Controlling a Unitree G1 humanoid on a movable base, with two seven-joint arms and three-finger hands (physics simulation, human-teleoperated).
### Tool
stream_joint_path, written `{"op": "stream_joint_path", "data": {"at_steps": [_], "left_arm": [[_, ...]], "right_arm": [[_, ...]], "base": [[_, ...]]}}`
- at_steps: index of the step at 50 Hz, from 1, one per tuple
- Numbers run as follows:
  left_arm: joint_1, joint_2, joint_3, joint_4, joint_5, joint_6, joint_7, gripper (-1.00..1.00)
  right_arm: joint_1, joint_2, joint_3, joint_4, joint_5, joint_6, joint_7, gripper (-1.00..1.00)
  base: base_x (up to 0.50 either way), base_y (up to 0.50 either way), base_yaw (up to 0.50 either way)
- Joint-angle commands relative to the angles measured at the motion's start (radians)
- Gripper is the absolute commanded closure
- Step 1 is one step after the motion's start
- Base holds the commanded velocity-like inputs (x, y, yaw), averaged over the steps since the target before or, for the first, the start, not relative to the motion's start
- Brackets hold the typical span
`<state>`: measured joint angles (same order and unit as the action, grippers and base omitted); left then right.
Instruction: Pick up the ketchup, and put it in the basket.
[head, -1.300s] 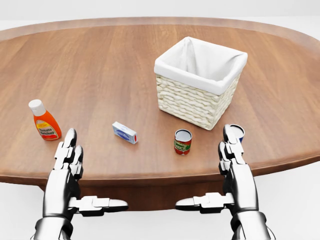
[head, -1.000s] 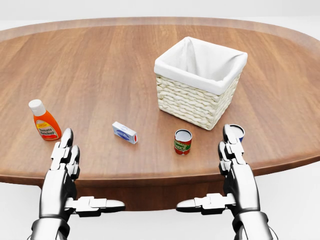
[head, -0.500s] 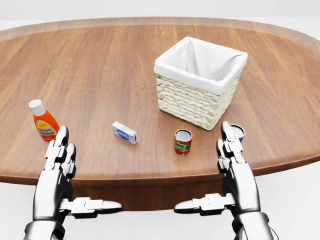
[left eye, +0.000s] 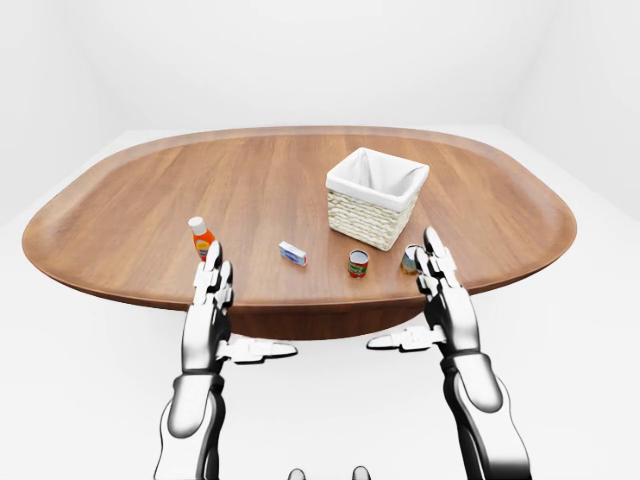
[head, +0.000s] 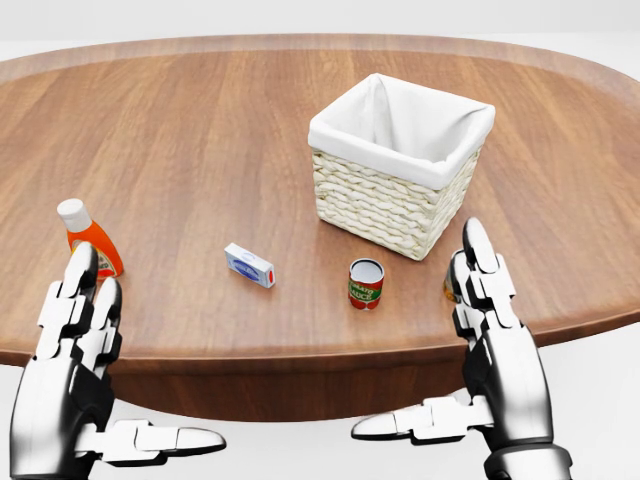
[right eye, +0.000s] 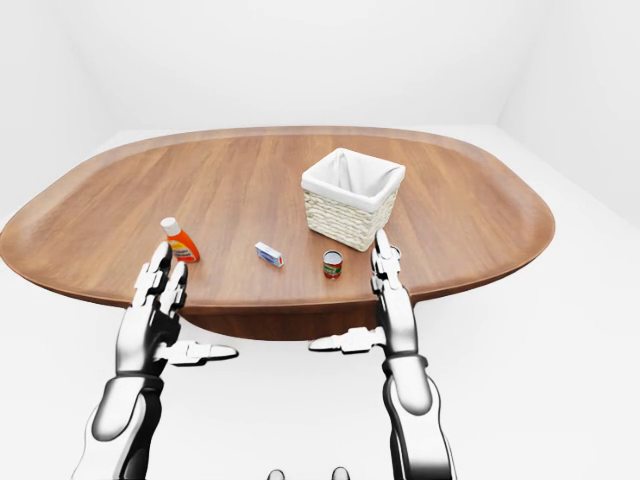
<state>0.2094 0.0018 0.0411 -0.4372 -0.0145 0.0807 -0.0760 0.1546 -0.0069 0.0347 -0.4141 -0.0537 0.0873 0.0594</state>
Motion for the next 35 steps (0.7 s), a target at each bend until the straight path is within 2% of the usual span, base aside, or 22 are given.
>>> {"op": "stream_joint_path", "data": {"at_steps": [1,7,11,35], "left_arm": [[0.04,-0.007,0.01,-0.077,-0.008,0.007,-0.019,-1.0],[0.038,-0.007,0.008,-0.069,0.0,0.0,-0.019,-1.0],[0.036,-0.007,0.011,-0.072,-0.002,0.007,-0.019,-1.0],[0.049,-0.012,0.021,-0.106,-0.024,0.007,-0.029,-1.0]], "right_arm": [[0.021,0.0,0.017,-0.047,-0.023,0.0,-0.003,-1.0],[0.015,0.0,0.018,-0.037,-0.026,0.0,-0.004,-1.0],[0.014,0.0,0.014,-0.033,-0.026,0.0,-0.006,-1.0],[0.008,0.002,0.012,-0.015,-0.031,0.0,-0.018,-1.0]], "base": [[0.0,0.0,0.0],[0.0,0.0,0.0],[0.0,0.0,0.0],[0.0,0.0,0.0]]}}
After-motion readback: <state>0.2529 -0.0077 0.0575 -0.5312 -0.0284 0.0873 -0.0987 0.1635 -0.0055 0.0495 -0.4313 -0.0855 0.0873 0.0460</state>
